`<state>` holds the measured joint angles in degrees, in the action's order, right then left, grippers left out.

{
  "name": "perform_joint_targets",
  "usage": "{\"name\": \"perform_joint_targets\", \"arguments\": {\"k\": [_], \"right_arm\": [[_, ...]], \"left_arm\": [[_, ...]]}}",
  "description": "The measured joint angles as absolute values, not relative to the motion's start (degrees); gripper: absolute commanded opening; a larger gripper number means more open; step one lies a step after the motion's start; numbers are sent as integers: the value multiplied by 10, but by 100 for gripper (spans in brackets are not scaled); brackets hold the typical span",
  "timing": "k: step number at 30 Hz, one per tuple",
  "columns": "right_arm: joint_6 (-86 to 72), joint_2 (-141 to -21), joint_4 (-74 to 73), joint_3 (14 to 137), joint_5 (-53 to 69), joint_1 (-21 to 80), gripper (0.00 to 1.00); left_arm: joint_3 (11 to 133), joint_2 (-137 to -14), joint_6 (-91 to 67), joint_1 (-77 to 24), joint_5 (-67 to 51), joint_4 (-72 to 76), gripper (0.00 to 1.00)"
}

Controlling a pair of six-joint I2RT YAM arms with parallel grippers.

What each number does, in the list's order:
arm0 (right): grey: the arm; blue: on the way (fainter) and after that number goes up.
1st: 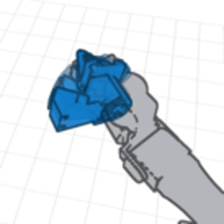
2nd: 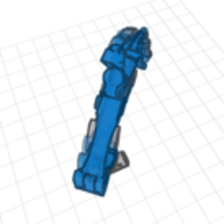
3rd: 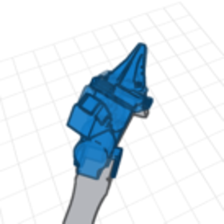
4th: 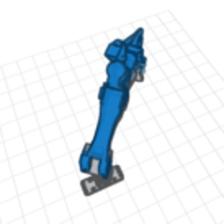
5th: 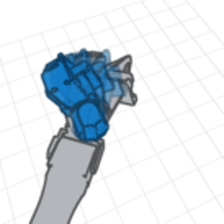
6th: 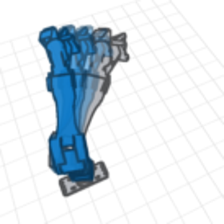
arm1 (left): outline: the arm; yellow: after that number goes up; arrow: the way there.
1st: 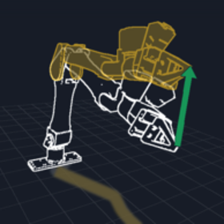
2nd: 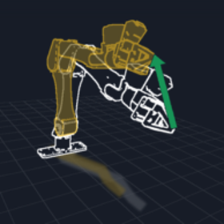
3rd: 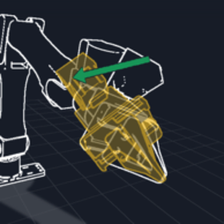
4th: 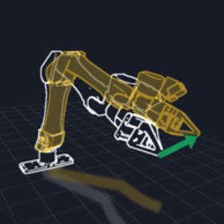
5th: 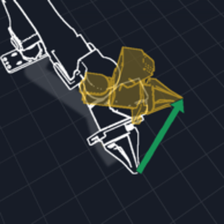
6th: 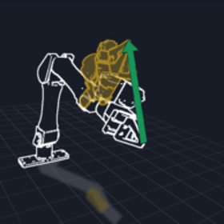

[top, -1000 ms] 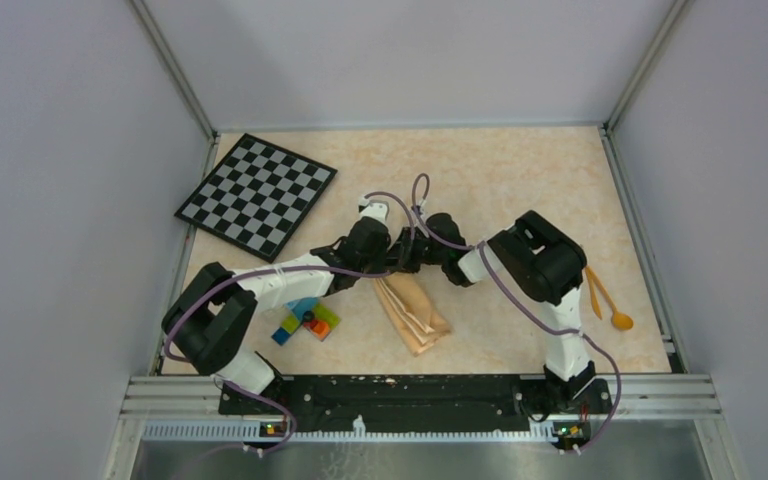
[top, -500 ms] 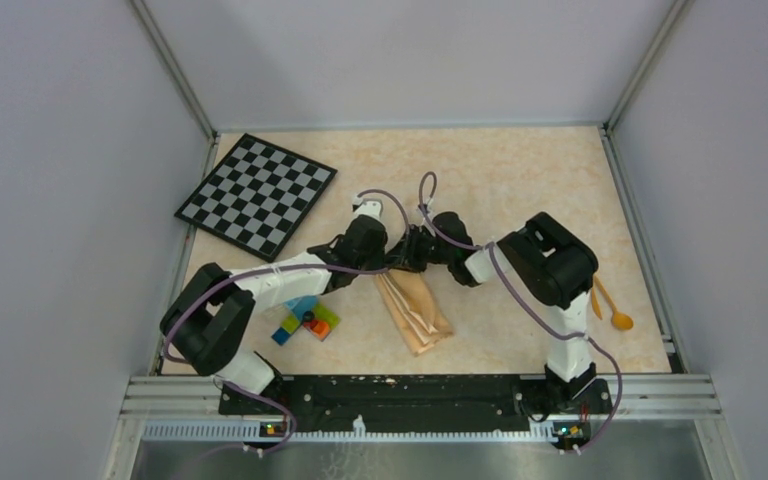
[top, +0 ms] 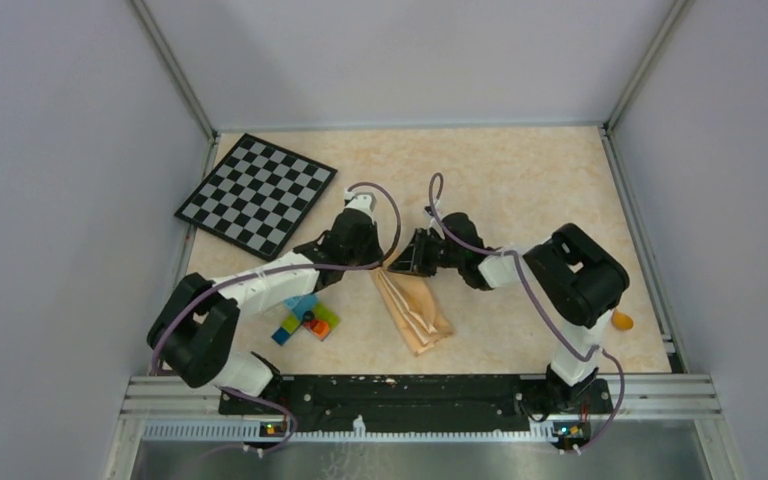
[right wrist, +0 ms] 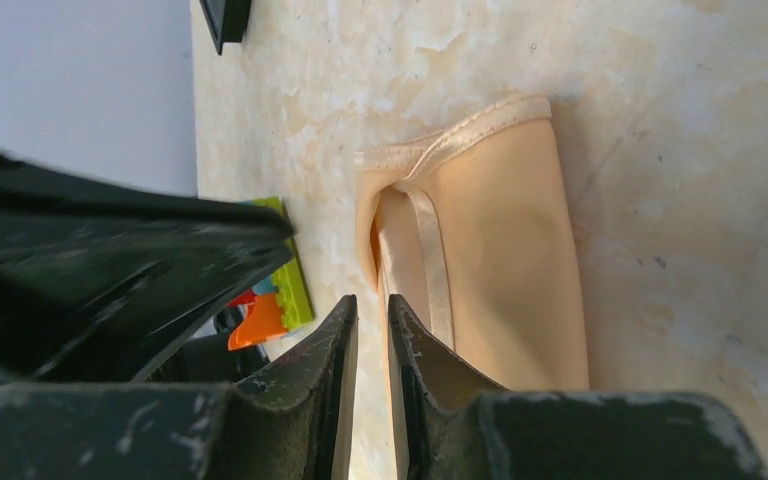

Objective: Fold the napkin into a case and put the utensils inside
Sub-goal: Grasp the top corner of the smaller rectangle folded napkin from the folded napkin, then smooth out the smaller rectangle-folded napkin at the center of the board.

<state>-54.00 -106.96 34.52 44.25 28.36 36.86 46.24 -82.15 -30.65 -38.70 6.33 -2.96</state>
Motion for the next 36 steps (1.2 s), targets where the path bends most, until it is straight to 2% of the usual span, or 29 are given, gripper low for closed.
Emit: {"name": "perform_joint_targets", "arguments": {"k": [9,15,18,23,24,30,36], "right_arm": [[-455,-986,269,392,247,374,18],[-406,-951,216,355,199,429,28],[-378,-920,181,352,180,450,40],[-312,-823,100,358,136,470,47],[-295,-806,80,366,123,476,47],[-220,-767,-4,414,39,524,48],[-189,-778,-45,417,-32,565,52]], "left_arm": [[463,-923,-302,-384,36,4,7],[452,-940,-305,-384,45,43,7],[445,-932,-306,-384,43,46,14],[442,-882,-312,-384,31,9,45],[442,-866,-313,-383,27,2,47],[441,-785,-365,-380,-27,-44,47],[394,-774,-437,-380,-85,-62,46]]}}
